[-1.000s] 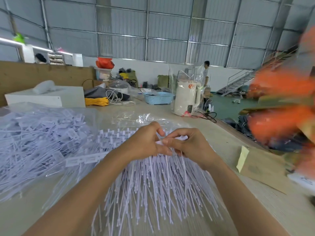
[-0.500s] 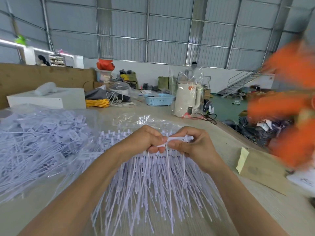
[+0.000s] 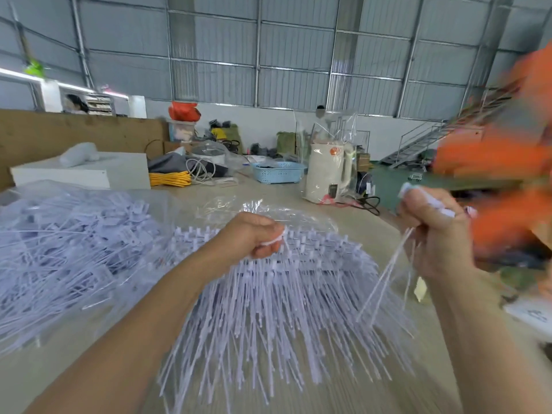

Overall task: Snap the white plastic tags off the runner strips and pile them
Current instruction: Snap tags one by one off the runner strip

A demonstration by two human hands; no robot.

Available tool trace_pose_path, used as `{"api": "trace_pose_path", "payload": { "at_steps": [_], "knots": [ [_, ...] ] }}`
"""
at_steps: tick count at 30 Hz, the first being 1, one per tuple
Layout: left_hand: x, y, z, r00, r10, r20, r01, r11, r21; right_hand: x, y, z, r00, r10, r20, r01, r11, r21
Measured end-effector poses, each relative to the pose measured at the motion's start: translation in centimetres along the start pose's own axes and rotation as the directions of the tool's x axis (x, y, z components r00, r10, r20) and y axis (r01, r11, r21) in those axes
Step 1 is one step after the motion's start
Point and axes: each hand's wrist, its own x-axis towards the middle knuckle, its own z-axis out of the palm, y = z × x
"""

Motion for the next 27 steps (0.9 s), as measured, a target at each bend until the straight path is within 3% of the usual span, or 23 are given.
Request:
{"api": "trace_pose_path", "payload": {
  "at_steps": [3,6,7,9,10,12,13,14,18,22,25,27],
  "knots": [
    [0.4,-1.0,0.8,1.000,0.030,-0.009,-0.028,0.988,0.152,0.3,-1.4,-0.7,0.997,-0.003,0.081,-0.015,0.976,0.216],
    [0.7,-2.3,1.5,0.999,0.030,-0.018,-0.018,0.884,0.467,0.1,-1.0,0.0,0.978,0.105,0.182,-0.187,0.829,0.528],
    [0.9,-2.7,1.7,1.000,0.027,-0.016,-0.013,0.829,0.560,-0.2,-0.6,0.6,0.969,0.139,0.206,-0.229,0.824,0.519],
    [0.9,-2.5,2.4,0.997,0.066,-0.049,-0.014,0.724,0.690,-0.6,0.4,1.9,0.958,0.198,0.205,-0.260,0.902,0.344],
    [0.7,-1.8,2.9,0.993,0.099,-0.067,-0.030,0.747,0.664,-0.9,0.9,2.5,0.956,0.218,0.197,-0.264,0.931,0.252],
    [0.0,0.5,4.5,0.989,0.092,-0.112,-0.052,0.949,0.312,-1.3,1.7,3.5,0.961,0.236,0.143,-0.259,0.951,0.168],
    [-0.4,1.5,5.3,0.991,0.059,-0.123,-0.045,0.992,0.115,-1.5,1.9,3.9,0.967,0.230,0.113,-0.245,0.957,0.152],
    [-0.7,2.3,6.0,0.993,0.048,-0.108,-0.045,0.999,0.028,-1.7,2.2,4.2,0.971,0.222,0.090,-0.233,0.963,0.138],
    [-1.6,2.8,9.1,0.993,0.076,0.095,-0.088,0.989,0.122,-2.6,2.6,5.5,0.969,0.242,-0.052,-0.239,0.969,0.063],
    [-1.9,2.6,10.3,0.999,-0.001,0.049,0.002,1.000,-0.025,-2.5,2.1,6.8,0.968,0.175,-0.179,-0.184,0.982,-0.035],
    [-2.0,3.2,10.1,0.985,0.169,-0.036,-0.166,0.983,0.073,-2.0,0.8,8.2,0.984,-0.009,-0.179,-0.027,0.980,-0.196],
    [-2.5,4.1,9.8,0.955,0.280,-0.095,-0.275,0.960,0.058,-1.6,-0.5,9.5,0.966,-0.229,-0.119,0.175,0.920,-0.349]
  ]
}}
